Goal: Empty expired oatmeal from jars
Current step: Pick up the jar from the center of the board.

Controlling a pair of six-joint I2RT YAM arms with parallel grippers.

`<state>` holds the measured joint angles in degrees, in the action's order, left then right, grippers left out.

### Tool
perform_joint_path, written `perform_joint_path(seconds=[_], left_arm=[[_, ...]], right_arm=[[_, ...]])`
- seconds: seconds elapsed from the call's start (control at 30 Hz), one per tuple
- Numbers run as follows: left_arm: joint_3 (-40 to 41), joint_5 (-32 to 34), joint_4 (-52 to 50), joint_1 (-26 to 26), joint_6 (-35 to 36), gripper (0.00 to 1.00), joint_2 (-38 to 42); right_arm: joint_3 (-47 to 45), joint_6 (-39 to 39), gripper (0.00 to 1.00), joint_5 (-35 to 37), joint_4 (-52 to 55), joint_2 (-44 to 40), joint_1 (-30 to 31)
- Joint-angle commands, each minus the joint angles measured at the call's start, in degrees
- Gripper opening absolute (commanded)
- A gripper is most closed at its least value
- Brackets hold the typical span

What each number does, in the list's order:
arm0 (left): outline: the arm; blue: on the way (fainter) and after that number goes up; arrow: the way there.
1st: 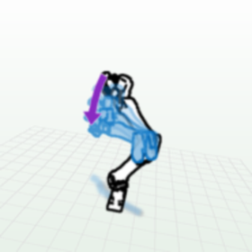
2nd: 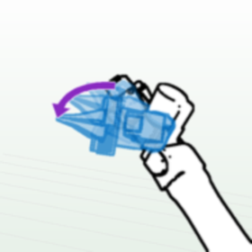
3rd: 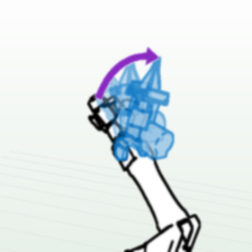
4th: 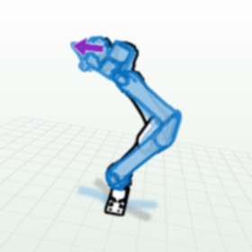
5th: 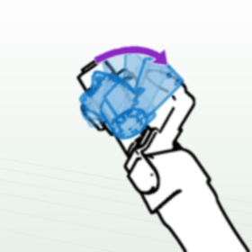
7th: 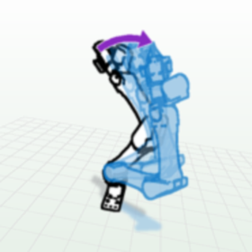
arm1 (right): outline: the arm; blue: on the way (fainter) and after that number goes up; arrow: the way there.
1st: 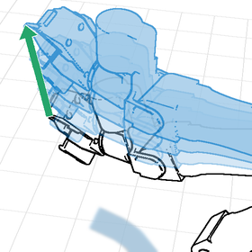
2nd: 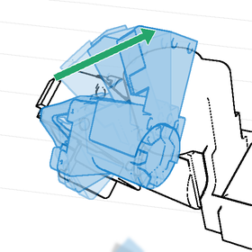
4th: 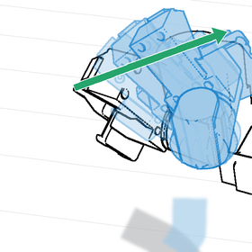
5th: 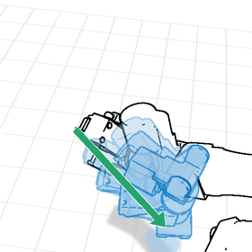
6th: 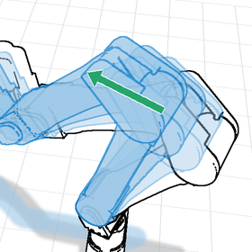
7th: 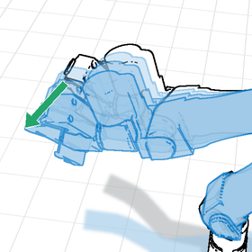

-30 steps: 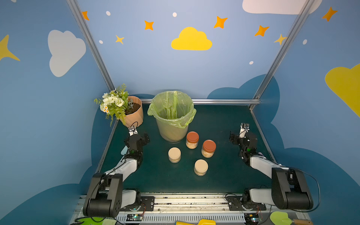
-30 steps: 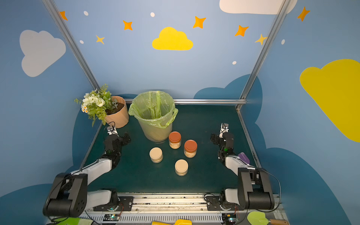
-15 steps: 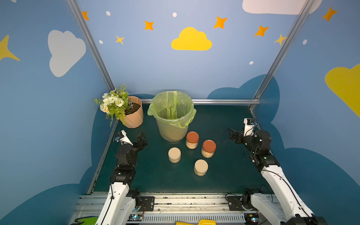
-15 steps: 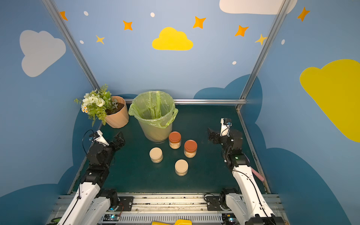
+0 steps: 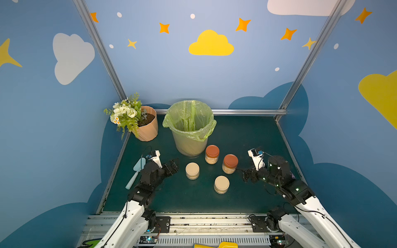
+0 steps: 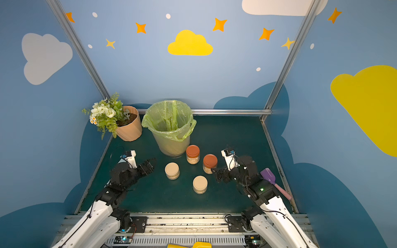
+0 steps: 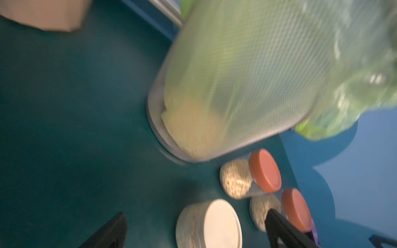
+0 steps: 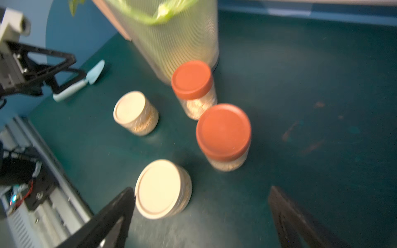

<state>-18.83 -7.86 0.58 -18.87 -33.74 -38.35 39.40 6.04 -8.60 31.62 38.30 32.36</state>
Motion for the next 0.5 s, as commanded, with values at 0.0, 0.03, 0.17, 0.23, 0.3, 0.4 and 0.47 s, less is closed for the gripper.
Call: perform_joint_path(seconds=[0.0,0.03,0.17,0.23,0.3,0.4,0.47], left_arm=[[0.8,3.3,4.1,-5.2,0.5,1.00,-1.5],[1.2,4.1,5.1,-6.8,0.7,1.00,-2.1],[2.2,5.5,7.0,-10.8,1.2,1.00,-3.9],[3.2,5.7,8.6,-12.0,1.0,1.00,-4.5],[4.2,6.2,9.7,-13.1,0.7,1.00,-4.8],[5.0,6.7,9.8,-14.1,0.5,1.00,-4.6],[5.4,7.2,9.3,-14.5,0.7,1.00,-4.1]], right_arm=[[-0.6,0.2,0.97,6.8,7.5,-0.1,6.2],[-2.1,0.2,0.97,8.0,7.6,0.5,8.3],[-2.5,0.2,0.97,12.4,7.2,4.6,16.3],[-1.9,35.8,0.97,14.9,7.2,8.3,20.3],[-1.2,35.8,0.97,16.2,7.1,13.0,22.9],[1.6,35.4,0.97,18.5,5.5,19.3,26.4],[2.8,35.1,0.97,19.5,3.9,22.2,27.7]])
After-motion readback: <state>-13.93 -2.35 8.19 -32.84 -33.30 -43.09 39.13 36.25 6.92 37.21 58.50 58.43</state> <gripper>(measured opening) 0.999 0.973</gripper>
